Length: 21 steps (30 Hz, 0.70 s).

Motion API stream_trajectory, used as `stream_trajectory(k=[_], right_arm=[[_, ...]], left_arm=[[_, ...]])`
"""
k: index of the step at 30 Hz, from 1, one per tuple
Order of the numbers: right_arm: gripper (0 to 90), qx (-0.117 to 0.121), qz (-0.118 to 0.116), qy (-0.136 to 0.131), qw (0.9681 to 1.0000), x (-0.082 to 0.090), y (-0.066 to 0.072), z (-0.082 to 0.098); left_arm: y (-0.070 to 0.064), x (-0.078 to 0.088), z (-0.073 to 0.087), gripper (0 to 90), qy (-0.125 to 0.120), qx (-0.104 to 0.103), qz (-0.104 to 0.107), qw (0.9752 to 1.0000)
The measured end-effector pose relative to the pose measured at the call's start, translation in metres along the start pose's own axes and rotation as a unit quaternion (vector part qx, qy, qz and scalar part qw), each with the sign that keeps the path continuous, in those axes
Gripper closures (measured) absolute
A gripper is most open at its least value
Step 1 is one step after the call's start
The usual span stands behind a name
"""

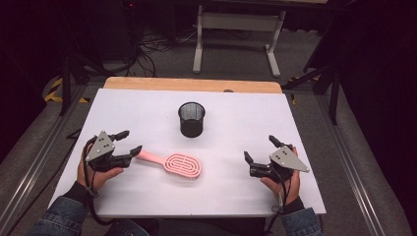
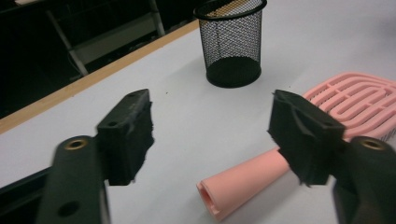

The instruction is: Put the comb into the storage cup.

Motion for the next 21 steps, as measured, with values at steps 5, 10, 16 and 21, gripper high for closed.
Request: stream_trajectory(k=[5,10,16,21], right_arm=[[4.4,-0.005,-0.001,0.004,1.0,-0.002,-0.001,0.002],[4.8,-0.002,-0.002,0.016,0.9999,-0.005,-0.001,0.005],[5.4,0.002,-0.006,0.025,0.9997,-0.006,-0.001,0.007],[5.6,0.008,-0.006,0.03,0.9995,-0.007,0.0,0.008]], left_arm=[[0.002,-0.015,-0.003,56.5,0.026,-0.002,0.014,0.9996],[0.001,-0.038,-0.01,73.5,0.061,-0.009,0.029,0.9977],[0.0,-0.055,-0.007,89.9,0.118,-0.014,0.045,0.9919],[-0.001,-0.062,0.001,90.0,0.154,-0.011,0.053,0.9866]])
Point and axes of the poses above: each handheld gripper's, and its own axes: x roughly backward along the jaws, z roughly out of its underside, y roughly to its left, the point moved 5 cm from there along -x, roughly forward along the jaws, and after that the axes turned 1 degree about z, right-handed, at the moved point
